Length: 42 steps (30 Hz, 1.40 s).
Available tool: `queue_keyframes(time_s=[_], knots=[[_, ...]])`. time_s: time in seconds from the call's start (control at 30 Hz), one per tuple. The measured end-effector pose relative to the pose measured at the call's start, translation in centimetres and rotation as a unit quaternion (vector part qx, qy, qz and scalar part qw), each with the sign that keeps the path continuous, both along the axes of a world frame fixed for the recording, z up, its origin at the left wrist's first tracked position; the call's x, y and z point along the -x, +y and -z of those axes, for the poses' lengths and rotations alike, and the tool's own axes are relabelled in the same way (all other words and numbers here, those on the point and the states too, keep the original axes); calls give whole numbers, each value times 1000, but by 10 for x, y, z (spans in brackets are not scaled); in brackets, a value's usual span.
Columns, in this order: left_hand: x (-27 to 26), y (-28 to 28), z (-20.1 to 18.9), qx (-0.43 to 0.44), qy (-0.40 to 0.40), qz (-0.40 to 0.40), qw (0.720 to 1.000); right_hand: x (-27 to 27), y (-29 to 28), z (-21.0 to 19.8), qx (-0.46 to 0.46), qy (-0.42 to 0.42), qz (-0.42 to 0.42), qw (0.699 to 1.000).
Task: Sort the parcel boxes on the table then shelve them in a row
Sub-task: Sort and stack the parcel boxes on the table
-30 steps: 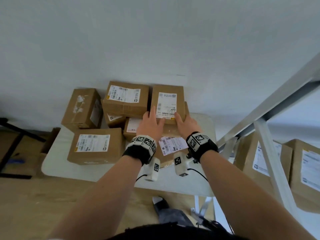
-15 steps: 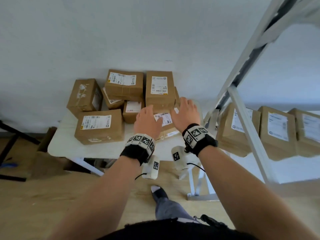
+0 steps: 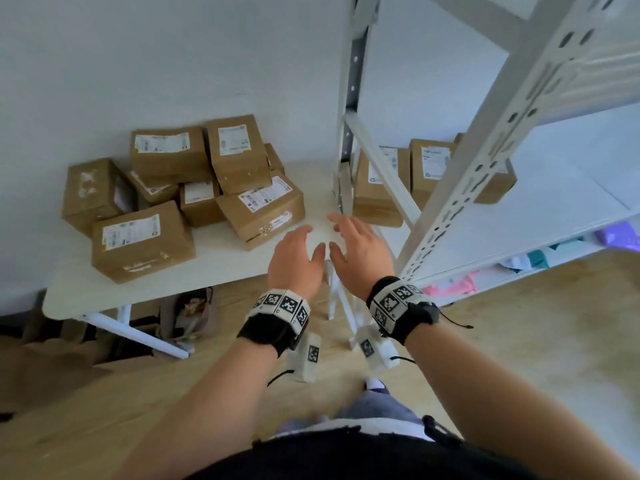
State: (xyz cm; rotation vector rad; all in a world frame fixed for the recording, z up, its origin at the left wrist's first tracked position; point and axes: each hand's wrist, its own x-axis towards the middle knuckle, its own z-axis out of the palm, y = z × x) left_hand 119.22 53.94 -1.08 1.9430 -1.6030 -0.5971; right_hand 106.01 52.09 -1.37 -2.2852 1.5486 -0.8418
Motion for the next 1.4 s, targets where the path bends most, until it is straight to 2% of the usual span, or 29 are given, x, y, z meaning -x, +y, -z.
queue_keyframes(time_s=[0.27,0.5,0.67,0.77,0.9,1.1,1.3,1.4], knots=[[105,24,15,-10,-15,70,997,104,27,33,34,-6,8,999],[239,34,26,-55,-45,84,994,247,31,39,13,6,65,998],[333,17,21,-55,-38,100,993,346,12,36,-23,16,108,994],[371,-7,10,-44,-41,102,993,389,-6,33,-34,17,140,989],[393,-49,-2,-45,-43,80,995,418,-42,28,-50,0,161,986],[401,-121,-6,-70,-34,42,996,430,-108,28,-95,-14,161,982],[416,-201,0,-82,-33,52,995,430,-187,43,-164,4,172,971],[424,-238,7,-108,-69,50,991,433,-225,50,-207,10,185,960]])
